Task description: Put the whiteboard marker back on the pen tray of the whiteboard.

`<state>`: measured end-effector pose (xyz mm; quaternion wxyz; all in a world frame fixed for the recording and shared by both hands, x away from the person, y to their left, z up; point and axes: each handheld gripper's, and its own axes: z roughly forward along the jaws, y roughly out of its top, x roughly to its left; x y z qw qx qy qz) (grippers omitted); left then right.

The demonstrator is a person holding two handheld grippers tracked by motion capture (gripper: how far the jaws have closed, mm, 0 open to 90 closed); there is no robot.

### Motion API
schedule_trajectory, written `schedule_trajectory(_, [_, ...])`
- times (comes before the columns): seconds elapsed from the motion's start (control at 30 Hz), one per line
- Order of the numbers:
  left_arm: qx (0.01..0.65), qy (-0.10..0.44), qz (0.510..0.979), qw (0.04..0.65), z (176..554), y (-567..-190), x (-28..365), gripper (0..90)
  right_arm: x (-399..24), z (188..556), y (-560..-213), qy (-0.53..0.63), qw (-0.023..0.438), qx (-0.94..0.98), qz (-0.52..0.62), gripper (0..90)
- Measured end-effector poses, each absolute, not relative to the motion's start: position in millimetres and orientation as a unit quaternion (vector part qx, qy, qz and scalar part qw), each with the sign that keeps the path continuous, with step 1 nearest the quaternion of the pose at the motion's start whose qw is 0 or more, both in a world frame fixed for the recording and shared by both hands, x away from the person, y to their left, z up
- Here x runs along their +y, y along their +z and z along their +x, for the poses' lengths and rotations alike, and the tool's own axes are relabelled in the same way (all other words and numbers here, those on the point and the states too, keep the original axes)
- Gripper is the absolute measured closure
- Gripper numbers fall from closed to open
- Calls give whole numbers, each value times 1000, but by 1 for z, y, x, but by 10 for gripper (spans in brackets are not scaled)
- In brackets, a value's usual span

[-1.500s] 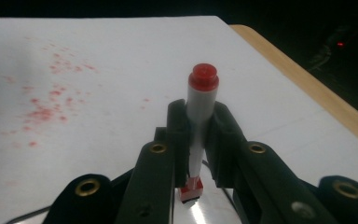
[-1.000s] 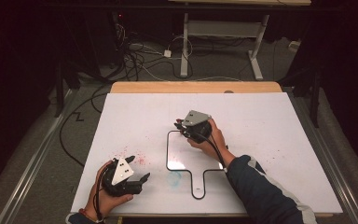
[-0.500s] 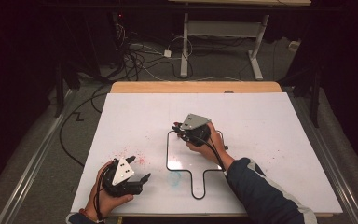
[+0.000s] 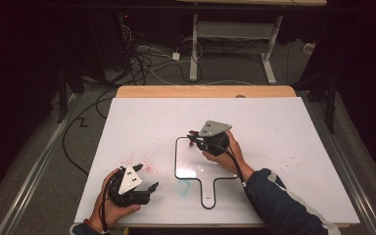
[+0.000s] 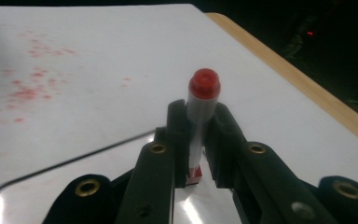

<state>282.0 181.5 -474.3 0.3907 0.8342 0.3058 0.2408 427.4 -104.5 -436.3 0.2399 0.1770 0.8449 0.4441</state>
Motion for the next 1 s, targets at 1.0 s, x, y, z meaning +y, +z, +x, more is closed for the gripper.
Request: schedule_trajectory(1.0, [304, 236, 837, 389, 283, -475, 181, 214, -100, 379, -430, 440, 172, 873, 121, 815])
